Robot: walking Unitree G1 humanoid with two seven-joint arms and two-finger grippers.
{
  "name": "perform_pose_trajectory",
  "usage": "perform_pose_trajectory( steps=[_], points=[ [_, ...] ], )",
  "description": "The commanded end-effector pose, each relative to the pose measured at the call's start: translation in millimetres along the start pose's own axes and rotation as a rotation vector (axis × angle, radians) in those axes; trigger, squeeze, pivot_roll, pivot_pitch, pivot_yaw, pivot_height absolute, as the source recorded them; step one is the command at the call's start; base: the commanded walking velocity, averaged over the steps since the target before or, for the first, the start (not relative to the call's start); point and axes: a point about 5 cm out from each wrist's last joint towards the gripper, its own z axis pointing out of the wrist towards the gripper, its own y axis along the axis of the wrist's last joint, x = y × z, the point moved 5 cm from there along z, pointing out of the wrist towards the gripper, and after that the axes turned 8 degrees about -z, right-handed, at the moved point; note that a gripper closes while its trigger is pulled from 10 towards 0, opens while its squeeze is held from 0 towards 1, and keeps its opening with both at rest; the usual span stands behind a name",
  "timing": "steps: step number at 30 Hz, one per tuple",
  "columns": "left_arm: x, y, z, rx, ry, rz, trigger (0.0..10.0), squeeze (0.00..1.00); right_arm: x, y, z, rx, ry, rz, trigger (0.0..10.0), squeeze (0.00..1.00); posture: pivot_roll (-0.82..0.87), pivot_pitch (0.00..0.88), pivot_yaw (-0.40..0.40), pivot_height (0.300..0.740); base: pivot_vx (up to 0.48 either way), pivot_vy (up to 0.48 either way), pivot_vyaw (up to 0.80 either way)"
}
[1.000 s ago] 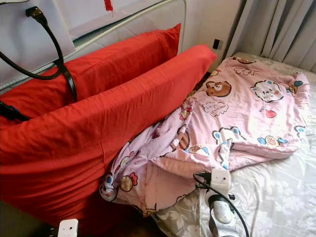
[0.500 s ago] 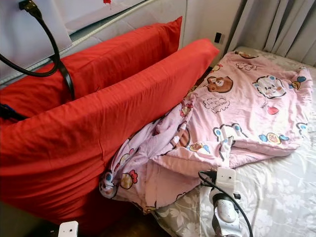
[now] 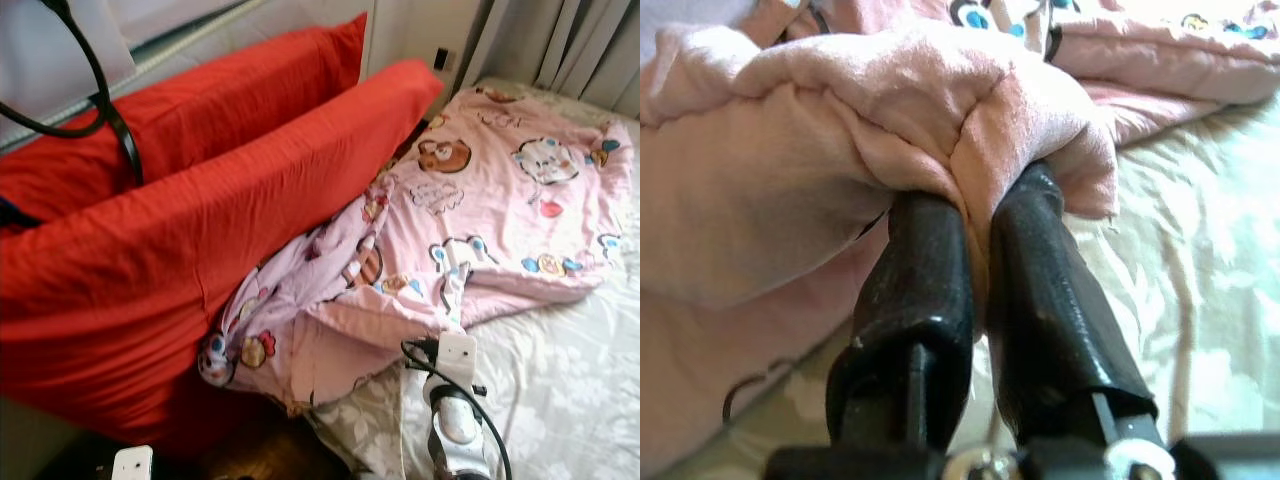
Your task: Clean up the room
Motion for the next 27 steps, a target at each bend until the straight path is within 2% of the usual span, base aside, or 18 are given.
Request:
perform_pose_trajectory(
  steps=[1, 13, 27],
  points=[
    [7.9, -14, -4.3, 0.045, 0.018, -0.004, 10.0, 0.00, -2.5, -4, -2.6, 0.006, -0.013, 0.005, 10.0, 0.00, -0.06, 0.199, -0.010, 0.740, -0.292, 0.000, 0.00],
    [13.3, -19, -5.6, 0.069, 0.030, -0.005, 10.0, 0.00, -6.2, -2, -2.2, -0.003, -0.038, 0.003, 10.0, 0.00, -0.06, 0.200, -0.009, 0.740, -0.298, 0.000, 0.00],
    [11.0, -17, -4.7, 0.066, 0.024, -0.004, 10.0, 0.00, -17.4, 3, -0.5, -0.021, -0.083, -0.009, 10.0, 0.00, -0.06, 0.196, -0.009, 0.740, -0.297, 0.000, 0.00]
  ],
)
